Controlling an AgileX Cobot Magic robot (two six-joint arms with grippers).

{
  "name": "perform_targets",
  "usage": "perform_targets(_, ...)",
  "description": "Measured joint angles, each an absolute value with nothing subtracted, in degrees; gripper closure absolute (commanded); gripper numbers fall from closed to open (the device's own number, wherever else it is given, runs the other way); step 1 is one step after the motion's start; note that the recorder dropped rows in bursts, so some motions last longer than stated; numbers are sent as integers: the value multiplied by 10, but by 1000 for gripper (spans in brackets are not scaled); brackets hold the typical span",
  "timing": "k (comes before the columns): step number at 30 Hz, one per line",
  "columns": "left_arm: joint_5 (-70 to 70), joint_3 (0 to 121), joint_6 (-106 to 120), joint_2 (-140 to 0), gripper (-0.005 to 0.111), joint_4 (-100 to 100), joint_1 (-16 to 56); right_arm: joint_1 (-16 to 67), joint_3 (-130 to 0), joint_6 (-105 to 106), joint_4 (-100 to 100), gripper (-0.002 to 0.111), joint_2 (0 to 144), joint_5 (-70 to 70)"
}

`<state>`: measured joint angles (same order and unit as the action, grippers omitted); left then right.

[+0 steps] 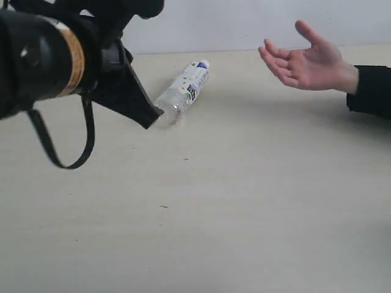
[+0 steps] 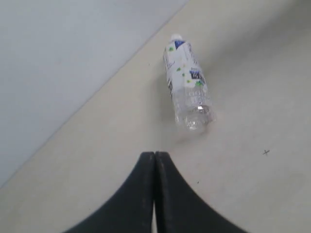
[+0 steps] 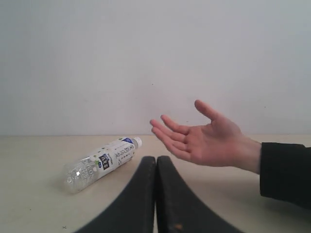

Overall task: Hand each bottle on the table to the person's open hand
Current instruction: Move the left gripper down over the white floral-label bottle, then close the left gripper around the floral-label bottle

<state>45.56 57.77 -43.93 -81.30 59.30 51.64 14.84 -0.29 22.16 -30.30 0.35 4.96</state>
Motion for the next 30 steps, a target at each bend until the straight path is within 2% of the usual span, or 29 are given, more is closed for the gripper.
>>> perform_targets(12,489,816,-84,-1007,107,174,332,148,-3,222,-303,108,4,50)
perform_targets(17,531,930,-52,-1093,107,119,298,148,-3,222,-303,108,4,50)
perform_targets(23,541,1062,-48,-1209,105,85,292,148,-3,222,-303,108,4,50)
perform_targets(26,542,1121,-48,-1261,92,80,292,148,-3,222,-303,108,4,50)
perform_targets(30,543,1188,-47,-1318,57,77,292,148,-3,222,-303,108,4,50)
